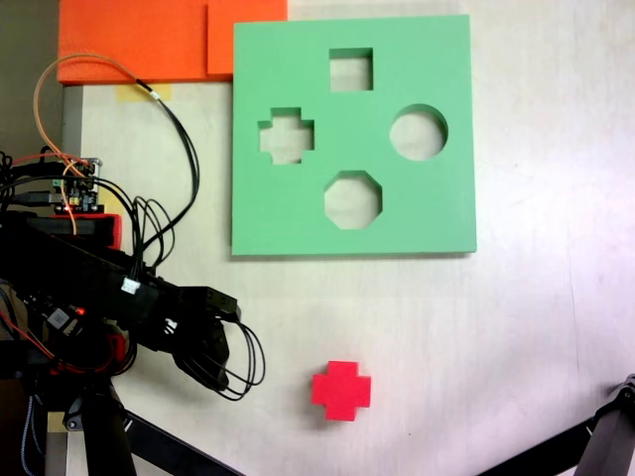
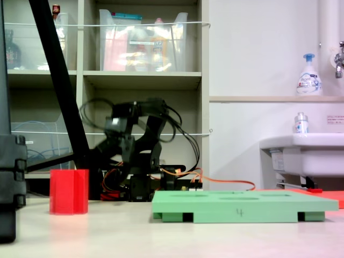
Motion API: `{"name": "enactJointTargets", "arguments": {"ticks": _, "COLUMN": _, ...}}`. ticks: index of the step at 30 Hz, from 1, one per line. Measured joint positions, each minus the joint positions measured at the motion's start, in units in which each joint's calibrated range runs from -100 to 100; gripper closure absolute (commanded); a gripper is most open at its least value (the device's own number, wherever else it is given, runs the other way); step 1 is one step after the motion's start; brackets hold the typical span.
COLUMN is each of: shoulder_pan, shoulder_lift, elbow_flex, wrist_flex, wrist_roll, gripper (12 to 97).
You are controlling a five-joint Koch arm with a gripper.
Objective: Put the cross columnar block into the corresponding hole
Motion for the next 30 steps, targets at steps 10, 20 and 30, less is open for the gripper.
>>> {"name": "enactJointTargets", "arguments": {"ticks": 10, "shoulder_pan": 0.3, "shoulder_lift": 23.8, "elbow_flex": 27.0, "wrist_flex": -8.9, "wrist_roll": -0.1, "gripper": 38.0}}
{"name": "enactJointTargets", "arguments": {"ticks": 20, "shoulder_pan": 1.3, "shoulder_lift": 55.4, "elbow_flex": 49.6, "wrist_flex": -9.5, "wrist_roll": -0.3, "gripper": 38.0}}
{"name": "enactJointTargets", "arguments": {"ticks": 30, "shoulder_pan": 1.9, "shoulder_lift": 77.2, "elbow_flex": 57.5, "wrist_flex": -9.5, "wrist_roll": -0.3, "gripper": 38.0}}
